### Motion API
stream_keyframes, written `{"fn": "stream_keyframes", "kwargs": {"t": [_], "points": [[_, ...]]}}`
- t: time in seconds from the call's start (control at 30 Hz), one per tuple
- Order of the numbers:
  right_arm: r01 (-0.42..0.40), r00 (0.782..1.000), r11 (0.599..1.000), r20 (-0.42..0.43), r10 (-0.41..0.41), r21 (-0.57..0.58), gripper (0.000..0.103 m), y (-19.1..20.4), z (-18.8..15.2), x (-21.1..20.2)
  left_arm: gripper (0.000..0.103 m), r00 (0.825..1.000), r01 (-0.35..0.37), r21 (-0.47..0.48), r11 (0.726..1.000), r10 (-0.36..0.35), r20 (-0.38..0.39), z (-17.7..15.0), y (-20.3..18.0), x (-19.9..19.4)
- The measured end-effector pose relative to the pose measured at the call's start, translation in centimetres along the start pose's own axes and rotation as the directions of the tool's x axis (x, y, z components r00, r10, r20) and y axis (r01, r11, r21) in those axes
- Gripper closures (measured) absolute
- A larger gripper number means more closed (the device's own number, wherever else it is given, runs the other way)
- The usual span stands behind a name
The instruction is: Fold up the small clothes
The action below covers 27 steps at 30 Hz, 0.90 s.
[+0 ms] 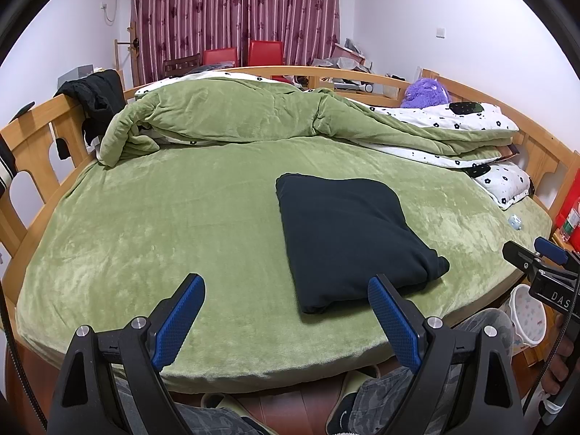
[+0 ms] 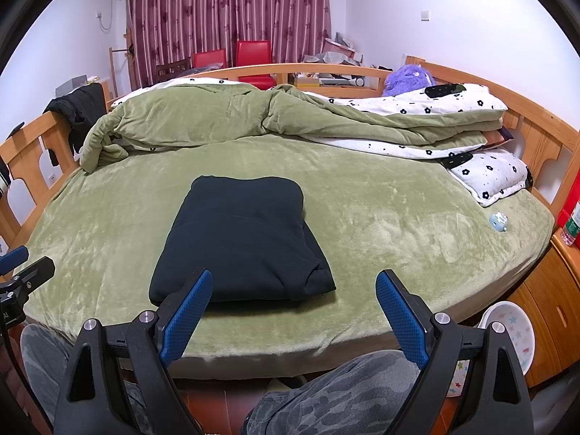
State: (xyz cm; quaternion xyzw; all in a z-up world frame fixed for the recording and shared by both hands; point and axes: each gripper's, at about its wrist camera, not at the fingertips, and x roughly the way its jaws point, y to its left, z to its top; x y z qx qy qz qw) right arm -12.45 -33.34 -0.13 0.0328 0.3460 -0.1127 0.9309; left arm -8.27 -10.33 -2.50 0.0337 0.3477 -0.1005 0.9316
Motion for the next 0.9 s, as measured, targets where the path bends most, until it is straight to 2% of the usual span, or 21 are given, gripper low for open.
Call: {"fn": "stream_keyframes", "kwargs": {"t": [0.9], "points": [[-0.007, 1.0, 1.0, 0.002, 0.007, -0.002, 0.013, 0.72, -0.03, -0.28, 0.011, 1.0, -0.002, 0.003, 1.0, 0.002, 0.001, 0.06, 0.02, -0.34]]}}
